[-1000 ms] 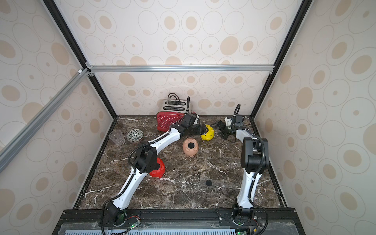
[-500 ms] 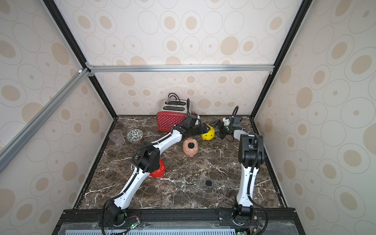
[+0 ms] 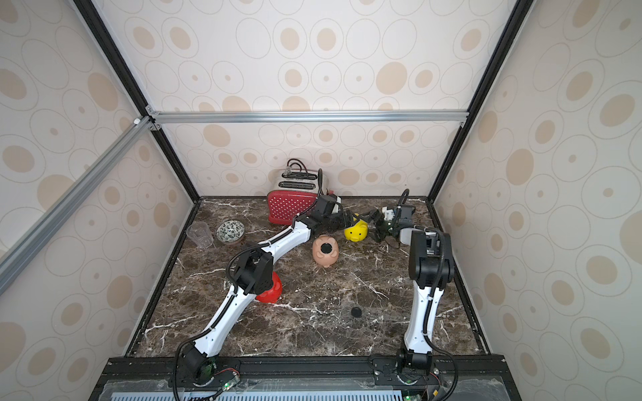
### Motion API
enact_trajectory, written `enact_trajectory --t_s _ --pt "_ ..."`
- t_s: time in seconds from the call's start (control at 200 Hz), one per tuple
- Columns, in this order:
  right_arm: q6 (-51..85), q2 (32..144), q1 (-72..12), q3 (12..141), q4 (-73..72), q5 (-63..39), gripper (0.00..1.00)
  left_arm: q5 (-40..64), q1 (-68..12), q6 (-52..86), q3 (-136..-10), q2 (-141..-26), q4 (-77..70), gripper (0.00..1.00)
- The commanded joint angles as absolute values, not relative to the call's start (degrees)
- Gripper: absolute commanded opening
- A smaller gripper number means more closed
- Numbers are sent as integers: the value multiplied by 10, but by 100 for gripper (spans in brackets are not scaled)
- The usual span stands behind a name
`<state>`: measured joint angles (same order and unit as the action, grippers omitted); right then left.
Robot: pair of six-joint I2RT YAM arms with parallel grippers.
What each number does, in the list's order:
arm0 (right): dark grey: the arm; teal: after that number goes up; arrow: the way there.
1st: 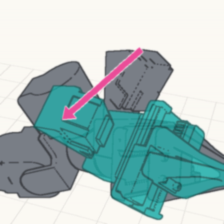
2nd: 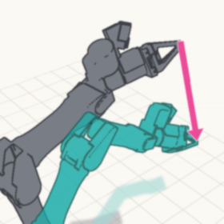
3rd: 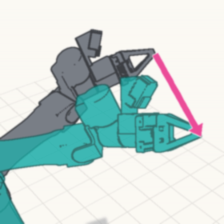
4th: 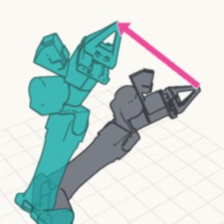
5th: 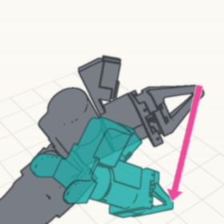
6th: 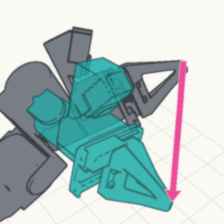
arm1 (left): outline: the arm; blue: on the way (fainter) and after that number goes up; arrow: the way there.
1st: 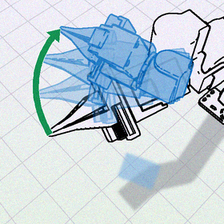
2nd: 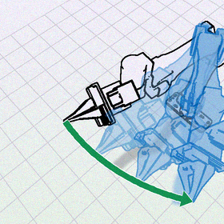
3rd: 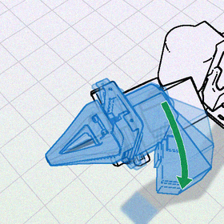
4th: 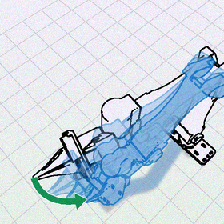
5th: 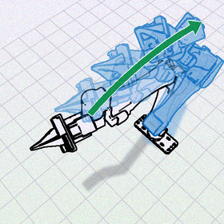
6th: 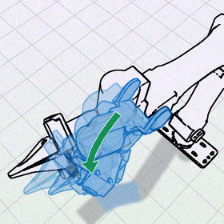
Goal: Close piggy banks
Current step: Move the piggy bank to the center of the board.
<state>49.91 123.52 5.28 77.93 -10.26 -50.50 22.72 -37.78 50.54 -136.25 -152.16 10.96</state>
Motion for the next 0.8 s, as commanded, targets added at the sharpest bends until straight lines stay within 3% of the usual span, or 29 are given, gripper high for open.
enact_trajectory --t_s 0.0,0.797 --pt "506 1190 45 751 -118 -537 94 256 -394 513 -1353 -1509 104 86" --pt "482 1039 87 546 -98 -530 95 263 -453 454 -1261 -1423 171 85"
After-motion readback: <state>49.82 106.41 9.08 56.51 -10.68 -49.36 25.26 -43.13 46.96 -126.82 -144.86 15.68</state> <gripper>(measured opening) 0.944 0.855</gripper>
